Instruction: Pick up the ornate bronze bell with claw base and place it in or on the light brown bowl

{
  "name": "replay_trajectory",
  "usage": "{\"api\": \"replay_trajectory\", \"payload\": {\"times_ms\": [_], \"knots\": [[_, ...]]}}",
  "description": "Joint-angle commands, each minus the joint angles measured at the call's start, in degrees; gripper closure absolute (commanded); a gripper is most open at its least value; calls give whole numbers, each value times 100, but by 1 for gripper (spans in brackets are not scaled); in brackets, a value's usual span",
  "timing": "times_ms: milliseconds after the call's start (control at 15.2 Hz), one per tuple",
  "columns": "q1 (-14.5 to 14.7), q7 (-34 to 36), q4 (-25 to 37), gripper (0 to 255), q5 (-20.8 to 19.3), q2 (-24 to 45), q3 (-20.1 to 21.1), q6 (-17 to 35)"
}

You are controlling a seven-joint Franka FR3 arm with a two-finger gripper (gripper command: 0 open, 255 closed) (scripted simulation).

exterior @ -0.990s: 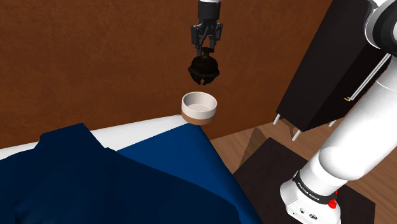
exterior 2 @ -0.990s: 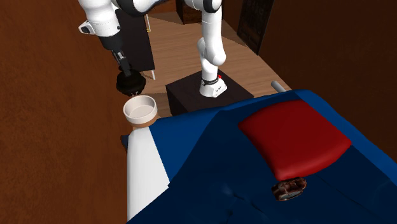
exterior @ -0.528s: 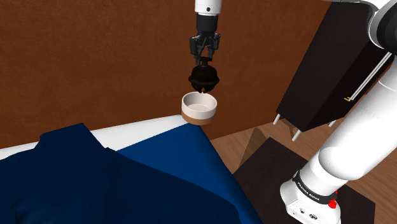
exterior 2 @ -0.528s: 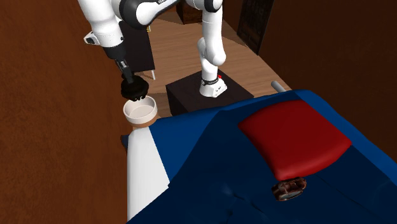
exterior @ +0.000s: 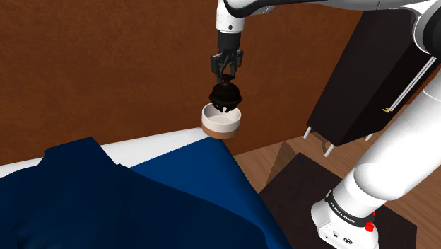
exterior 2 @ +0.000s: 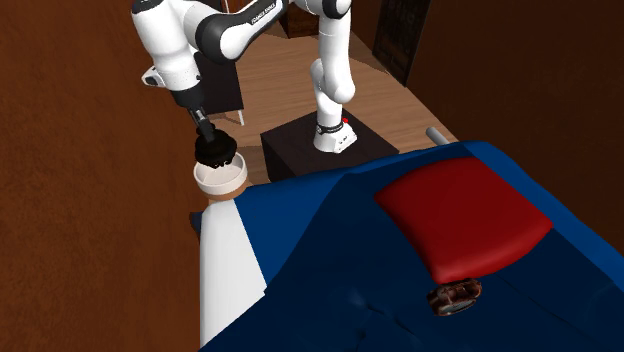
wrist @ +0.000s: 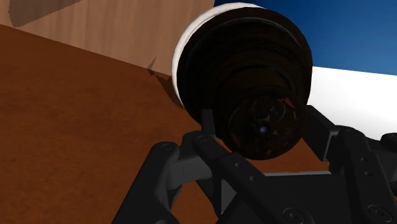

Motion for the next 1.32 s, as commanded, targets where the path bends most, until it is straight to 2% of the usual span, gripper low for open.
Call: {"api": "replay_trajectory", "payload": {"times_ms": [0,594,660,990,1254], "knots": [[3,11,-134,255,-7,17,3,159],[3,15,-247,255,-9,21,3,275],[3,15,-249,0,-8,19,3,275],[3,15,-247,0,-9,21,3,275],[20,28,564,0,-28,92,19,-469]]}}
